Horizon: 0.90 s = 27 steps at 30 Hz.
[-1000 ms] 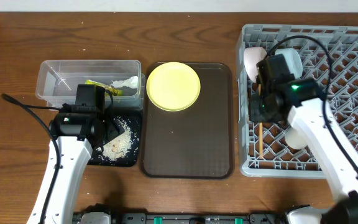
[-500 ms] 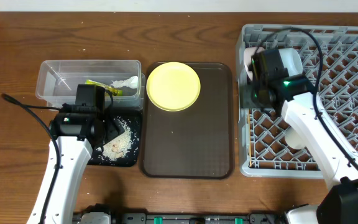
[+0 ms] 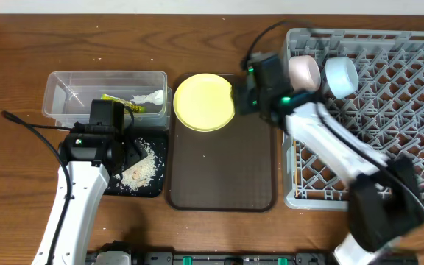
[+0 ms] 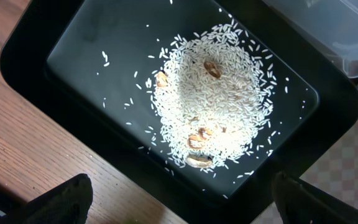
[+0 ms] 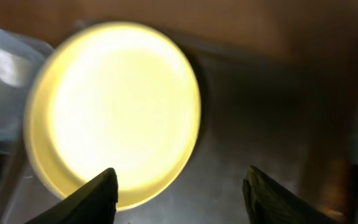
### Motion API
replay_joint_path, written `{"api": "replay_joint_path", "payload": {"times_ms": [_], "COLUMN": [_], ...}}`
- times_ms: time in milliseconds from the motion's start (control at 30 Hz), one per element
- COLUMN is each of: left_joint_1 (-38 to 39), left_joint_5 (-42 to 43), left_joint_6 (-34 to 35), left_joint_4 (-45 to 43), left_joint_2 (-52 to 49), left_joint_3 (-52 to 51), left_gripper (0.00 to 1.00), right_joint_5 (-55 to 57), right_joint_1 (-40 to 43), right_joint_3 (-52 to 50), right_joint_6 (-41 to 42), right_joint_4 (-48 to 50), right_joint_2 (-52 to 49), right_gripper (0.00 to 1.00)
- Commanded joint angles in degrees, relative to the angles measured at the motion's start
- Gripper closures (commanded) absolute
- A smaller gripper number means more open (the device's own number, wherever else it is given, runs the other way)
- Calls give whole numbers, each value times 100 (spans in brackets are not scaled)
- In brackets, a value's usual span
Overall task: Sort waste into correct bins and load items into the dishwasher rack
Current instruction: 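Reach the right gripper to the yellow plate and grasp its rim, then lift the yellow plate and stand it upright in the dish rack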
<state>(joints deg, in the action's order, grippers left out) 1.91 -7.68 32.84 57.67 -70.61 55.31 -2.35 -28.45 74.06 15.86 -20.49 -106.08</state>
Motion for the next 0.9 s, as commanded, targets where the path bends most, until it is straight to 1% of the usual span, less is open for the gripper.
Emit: {"api": "replay_joint_path", "payload": {"times_ms": [0, 100, 233, 400, 433, 533, 633, 867], "left_joint_1": [-28, -28, -28, -28, -28, -28, -28, -28], "left_joint_5": [-28, -28, -28, -28, -28, -28, -28, -28], "left_joint_6": [48, 48, 48, 48, 48, 48, 48, 48], "left_joint_4": [15, 13, 15, 15, 15, 17, 15, 15], "left_joint_2": [42, 42, 42, 42, 42, 42, 42, 42], "left_joint_3": [-37, -37, -37, -37, -37, -37, -37, -37], "left_gripper": [5, 5, 5, 5, 5, 5, 5, 5], "right_joint_5": [232, 232, 229, 229, 232, 289, 697, 1491], "right_joint_1": [-127, -212, -262, -260, -260, -188, -42, 424], "right_joint_3": [17, 17, 17, 20, 20, 20, 20, 22], "right_joint_6": [457, 658, 841, 837, 837, 833, 817, -208], "right_joint_4": [168, 348, 424, 372, 334, 181, -114, -1005], "right_joint_2": [-531, -964, -1268, -1248, -1215, -984, -514, 1217], "right_gripper": [40, 44, 60, 98, 99, 99, 99, 99]}}
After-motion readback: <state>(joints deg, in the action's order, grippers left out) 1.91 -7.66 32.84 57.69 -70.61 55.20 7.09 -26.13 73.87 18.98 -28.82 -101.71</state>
